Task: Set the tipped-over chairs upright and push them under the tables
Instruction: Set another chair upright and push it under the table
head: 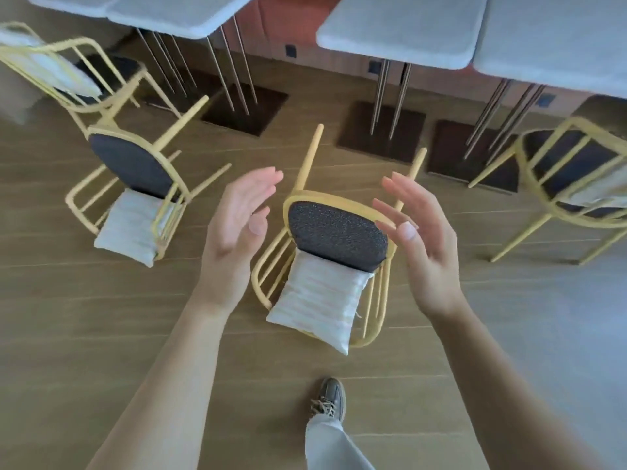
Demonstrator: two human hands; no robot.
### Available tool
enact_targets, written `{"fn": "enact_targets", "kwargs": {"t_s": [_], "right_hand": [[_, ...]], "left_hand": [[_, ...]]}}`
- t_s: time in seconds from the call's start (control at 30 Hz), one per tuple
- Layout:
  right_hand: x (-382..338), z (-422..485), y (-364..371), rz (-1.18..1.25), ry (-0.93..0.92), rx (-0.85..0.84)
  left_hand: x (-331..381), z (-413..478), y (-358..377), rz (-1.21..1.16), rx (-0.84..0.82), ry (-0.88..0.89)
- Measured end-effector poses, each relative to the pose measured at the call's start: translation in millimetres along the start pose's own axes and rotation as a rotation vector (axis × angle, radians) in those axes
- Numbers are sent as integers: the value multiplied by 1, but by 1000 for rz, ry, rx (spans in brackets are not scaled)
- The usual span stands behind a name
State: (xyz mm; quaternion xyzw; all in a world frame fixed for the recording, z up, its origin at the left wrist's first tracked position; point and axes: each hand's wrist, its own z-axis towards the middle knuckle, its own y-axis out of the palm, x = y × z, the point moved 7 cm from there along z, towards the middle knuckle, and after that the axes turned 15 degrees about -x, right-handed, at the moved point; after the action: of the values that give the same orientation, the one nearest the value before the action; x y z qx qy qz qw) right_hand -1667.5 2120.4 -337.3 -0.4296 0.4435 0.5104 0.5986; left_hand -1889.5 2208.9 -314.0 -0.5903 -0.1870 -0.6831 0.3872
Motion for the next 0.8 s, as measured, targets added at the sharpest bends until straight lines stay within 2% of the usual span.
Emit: {"fn": "enact_targets", "kwargs": {"t_s": [0.3,0.53,0.63,0.73,0.8], "right_hand": [[243,23,22,118,350,168],[550,-37,26,151,666,384],[687,-74,43,190,739,391],[783,-111,55,135,795,341],[824,-128,56,107,819,352]], "left_hand": [[-233,31,-2,-79,-101,-299],[-528,20,20,-88,-190,-481],[-669,-7,22,-63,-226,-585],[-781,-43,24,-43,-293,-795],[-838,-71,25,-125,-299,-953]]}}
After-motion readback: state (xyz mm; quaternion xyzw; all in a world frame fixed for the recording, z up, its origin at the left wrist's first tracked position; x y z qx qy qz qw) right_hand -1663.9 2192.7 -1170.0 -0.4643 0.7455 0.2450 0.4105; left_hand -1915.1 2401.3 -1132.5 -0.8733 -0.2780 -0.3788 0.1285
